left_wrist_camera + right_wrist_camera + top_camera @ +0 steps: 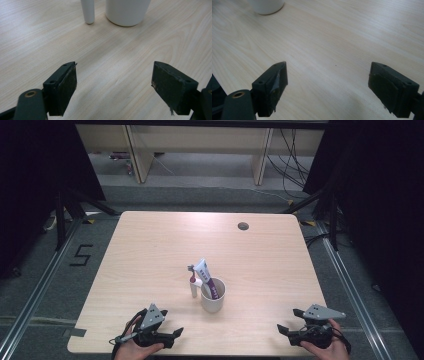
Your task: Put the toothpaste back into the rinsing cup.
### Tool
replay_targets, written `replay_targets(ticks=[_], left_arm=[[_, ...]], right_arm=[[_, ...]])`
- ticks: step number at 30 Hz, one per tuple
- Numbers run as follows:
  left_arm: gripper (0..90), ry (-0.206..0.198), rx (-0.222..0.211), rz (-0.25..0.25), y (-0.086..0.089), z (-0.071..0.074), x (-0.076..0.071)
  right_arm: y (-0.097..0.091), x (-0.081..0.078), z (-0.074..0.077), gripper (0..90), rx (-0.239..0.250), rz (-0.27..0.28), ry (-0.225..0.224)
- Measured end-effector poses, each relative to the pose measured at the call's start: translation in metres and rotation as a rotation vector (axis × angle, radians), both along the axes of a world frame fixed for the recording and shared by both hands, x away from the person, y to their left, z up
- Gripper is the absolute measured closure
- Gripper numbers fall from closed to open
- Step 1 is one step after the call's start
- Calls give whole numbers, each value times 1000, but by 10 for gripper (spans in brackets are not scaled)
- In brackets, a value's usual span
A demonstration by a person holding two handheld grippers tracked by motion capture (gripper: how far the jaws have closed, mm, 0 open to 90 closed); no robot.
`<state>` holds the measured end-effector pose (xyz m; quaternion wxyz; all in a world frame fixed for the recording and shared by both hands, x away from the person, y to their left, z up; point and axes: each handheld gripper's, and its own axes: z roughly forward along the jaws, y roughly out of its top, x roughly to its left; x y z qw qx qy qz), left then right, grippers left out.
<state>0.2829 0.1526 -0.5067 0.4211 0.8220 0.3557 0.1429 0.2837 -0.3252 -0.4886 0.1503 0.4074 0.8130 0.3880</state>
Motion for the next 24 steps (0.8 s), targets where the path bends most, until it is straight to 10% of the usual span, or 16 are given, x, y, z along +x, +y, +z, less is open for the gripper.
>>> replay_targets(ticks=[24], left_arm=[[166,-18,34,7,-2,0,-1]], right_arm=[[0,-3,-6,165,-57,25,8]])
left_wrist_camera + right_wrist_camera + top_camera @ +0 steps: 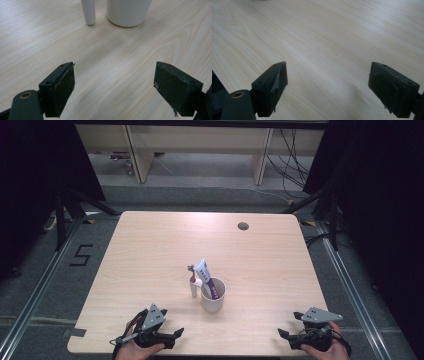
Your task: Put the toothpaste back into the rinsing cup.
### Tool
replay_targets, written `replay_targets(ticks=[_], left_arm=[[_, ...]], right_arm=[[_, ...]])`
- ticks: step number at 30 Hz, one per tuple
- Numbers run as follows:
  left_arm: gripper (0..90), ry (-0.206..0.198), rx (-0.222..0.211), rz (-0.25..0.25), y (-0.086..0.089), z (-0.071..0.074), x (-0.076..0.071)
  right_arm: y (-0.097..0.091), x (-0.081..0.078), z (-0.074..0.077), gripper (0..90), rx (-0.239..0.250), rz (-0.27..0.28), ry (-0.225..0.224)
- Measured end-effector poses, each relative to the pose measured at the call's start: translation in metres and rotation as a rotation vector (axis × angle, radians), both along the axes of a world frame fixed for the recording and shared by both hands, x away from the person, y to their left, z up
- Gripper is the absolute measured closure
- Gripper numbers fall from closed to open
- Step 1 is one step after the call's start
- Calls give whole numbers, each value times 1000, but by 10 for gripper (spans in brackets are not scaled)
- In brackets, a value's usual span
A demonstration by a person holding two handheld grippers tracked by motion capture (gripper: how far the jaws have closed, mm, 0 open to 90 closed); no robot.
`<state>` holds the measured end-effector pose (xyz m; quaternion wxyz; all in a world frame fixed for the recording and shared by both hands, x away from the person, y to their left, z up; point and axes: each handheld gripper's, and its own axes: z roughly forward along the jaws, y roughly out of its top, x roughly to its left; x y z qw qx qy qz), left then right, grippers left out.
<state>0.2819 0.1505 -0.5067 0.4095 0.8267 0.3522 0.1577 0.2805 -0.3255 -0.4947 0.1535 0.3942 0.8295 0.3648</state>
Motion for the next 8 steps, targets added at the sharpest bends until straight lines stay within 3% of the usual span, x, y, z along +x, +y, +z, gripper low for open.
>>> replay_targets(ticks=[2,3,8], left_arm=[[166,0,-4,-5,-1,0,0],[166,0,-29,3,-3,-1,-1],[166,-3,-5,-12,-1,1,-1]], right_arm=[[0,0,0,165,-6,2,1],[1,0,0,165,-5,6,6],[1,0,-1,165,-5,9,18]])
